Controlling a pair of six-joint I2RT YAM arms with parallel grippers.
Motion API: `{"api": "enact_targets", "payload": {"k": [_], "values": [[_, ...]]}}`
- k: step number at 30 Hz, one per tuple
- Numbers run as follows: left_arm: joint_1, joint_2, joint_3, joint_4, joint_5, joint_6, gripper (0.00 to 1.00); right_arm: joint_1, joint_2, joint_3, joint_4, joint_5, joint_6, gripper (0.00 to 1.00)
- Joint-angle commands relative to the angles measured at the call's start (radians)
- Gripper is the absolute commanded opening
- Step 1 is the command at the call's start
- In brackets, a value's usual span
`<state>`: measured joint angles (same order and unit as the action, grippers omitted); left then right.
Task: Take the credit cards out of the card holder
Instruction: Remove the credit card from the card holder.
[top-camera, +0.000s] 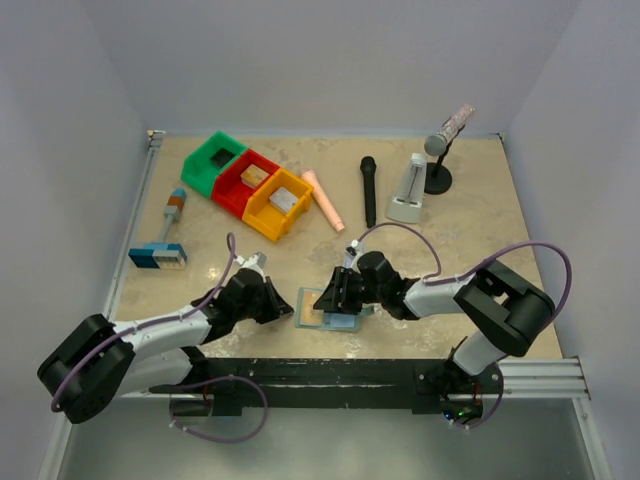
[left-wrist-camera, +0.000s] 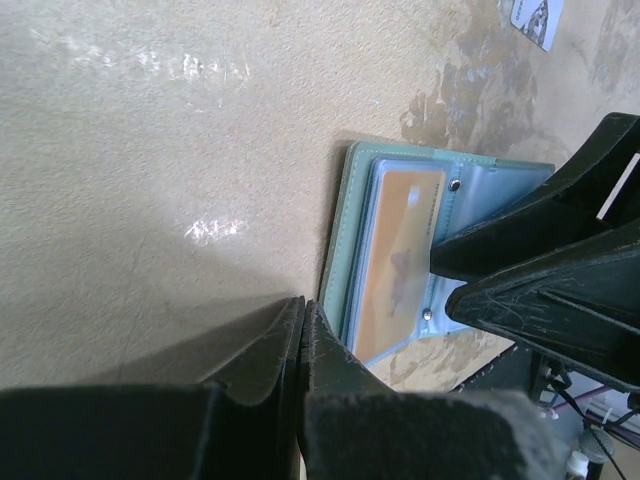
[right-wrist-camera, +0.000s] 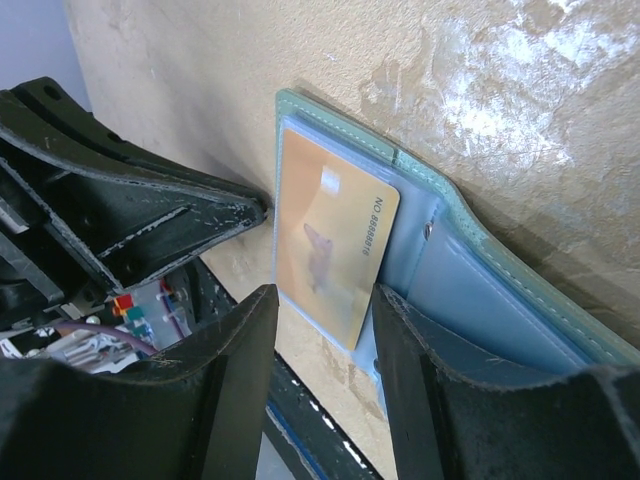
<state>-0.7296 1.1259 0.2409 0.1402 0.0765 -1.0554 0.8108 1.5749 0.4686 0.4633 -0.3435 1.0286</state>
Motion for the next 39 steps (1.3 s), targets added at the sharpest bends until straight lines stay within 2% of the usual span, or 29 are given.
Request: {"api": "enact_targets", "payload": {"k": [1, 9, 19, 26, 39], "values": [[-0.005, -0.086, -0.006, -0.053, -0.055, 0.006, 0.0, 0.001, 0.03, -0.01, -0.181, 0.12, -0.047, 0.5], [-0.005, -0.141, 0.017, -0.013, -0.044, 0.032, 0.0, 0.001, 0.007, -0.005, -0.255, 0.159, -0.055, 0.52], [-0.014, 0.001, 0.031, 0.211, 0.083, 0.04, 0.0, 0.002, -0.012, 0.004, -0.267, 0.143, -0.071, 0.52], [-0.025, 0.092, 0.043, 0.194, 0.068, 0.048, 0.0, 0.002, 0.01, 0.001, -0.19, 0.095, -0.064, 0.51], [-0.024, 0.132, 0.012, 0.168, 0.028, 0.043, 0.0, 0.002, -0.01, -0.015, -0.095, 0.054, -0.05, 0.51]]}}
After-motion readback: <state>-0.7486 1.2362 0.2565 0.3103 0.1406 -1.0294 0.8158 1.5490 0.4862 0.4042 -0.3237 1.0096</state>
